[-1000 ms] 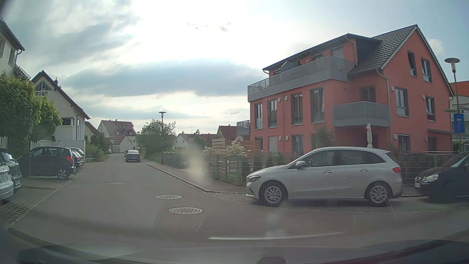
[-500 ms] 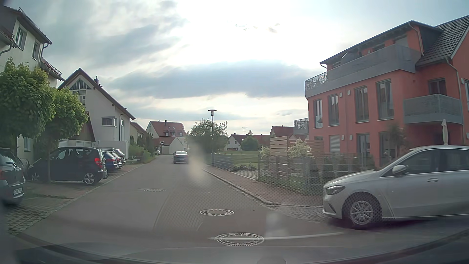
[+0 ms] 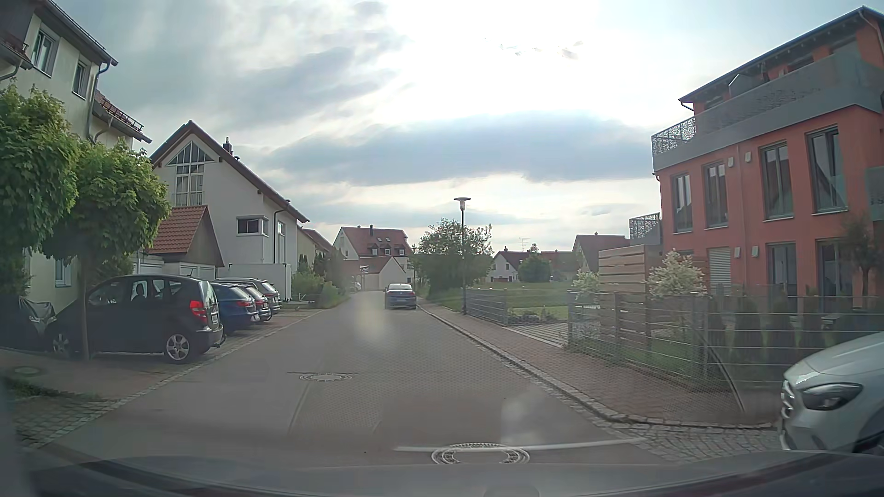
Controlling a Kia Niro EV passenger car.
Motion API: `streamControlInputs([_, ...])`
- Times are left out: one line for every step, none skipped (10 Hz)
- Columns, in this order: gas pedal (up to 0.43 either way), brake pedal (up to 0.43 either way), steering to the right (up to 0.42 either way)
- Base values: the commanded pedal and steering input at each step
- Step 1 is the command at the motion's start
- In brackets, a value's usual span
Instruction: Follow the waypoints while adhering to traffic rules and regulations
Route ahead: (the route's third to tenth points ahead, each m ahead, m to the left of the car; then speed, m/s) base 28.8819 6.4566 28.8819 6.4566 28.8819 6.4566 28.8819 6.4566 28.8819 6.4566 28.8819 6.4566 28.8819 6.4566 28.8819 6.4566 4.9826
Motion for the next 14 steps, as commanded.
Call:
streamControlInputs([0.130, 0.000, -0.123])
streamControlInputs([0.130, 0.000, -0.112])
streamControlInputs([0.130, 0.000, -0.096])
streamControlInputs([0.130, 0.000, -0.081])
streamControlInputs([0.130, 0.000, -0.062])
streamControlInputs([0.130, 0.000, -0.051])
streamControlInputs([0.130, 0.000, -0.044])
streamControlInputs([0.130, 0.000, -0.032])
streamControlInputs([0.130, 0.000, -0.024])
streamControlInputs([0.130, 0.000, -0.015])
streamControlInputs([0.130, 0.000, -0.011])
streamControlInputs([0.130, 0.000, -0.009])
streamControlInputs([0.130, 0.000, -0.008])
streamControlInputs([0.130, 0.000, -0.008])
